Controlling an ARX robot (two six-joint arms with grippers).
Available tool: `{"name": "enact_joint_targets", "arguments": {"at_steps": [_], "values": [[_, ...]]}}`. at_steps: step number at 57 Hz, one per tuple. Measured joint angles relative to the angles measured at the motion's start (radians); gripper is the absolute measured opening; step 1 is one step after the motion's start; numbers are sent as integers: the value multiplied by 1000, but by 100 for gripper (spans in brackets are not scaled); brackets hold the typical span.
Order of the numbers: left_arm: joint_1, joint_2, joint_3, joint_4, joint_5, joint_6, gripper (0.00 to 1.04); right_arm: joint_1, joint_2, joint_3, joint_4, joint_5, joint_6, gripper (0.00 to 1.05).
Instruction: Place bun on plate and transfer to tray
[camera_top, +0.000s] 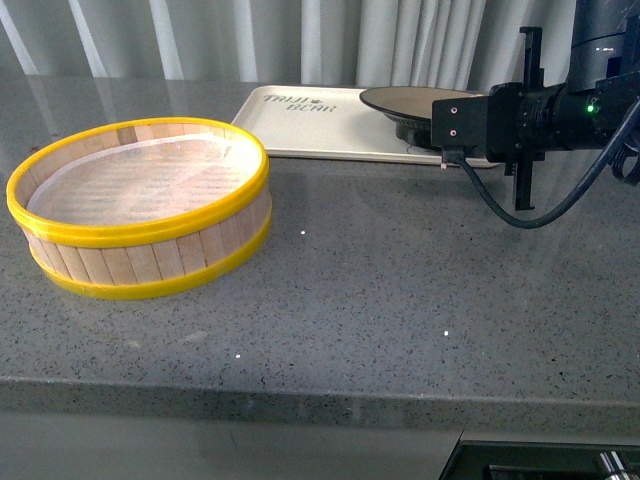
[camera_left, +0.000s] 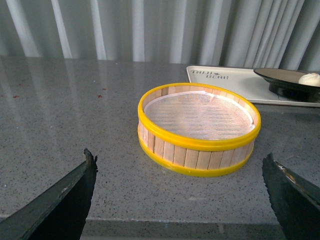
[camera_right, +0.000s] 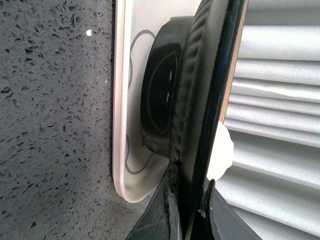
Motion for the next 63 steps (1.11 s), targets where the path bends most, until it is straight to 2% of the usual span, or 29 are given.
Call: {"name": "enact_joint_targets", "arguments": {"at_steps": [13,24,45,54,63], "values": [[0,0,0,0,0,0,98,6,2,13,-25,7,-7,3],[0,0,0,0,0,0,98,9,2,15,-35,3,-11,42],[0,0,0,0,0,0,98,36,-45,-22,-19,8,16,98],[0,0,0,0,0,0,98,69,-107,-87,2,31,74,96],[0,0,0,0,0,0,98,101,-201,-151,0,107,237,96]]}}
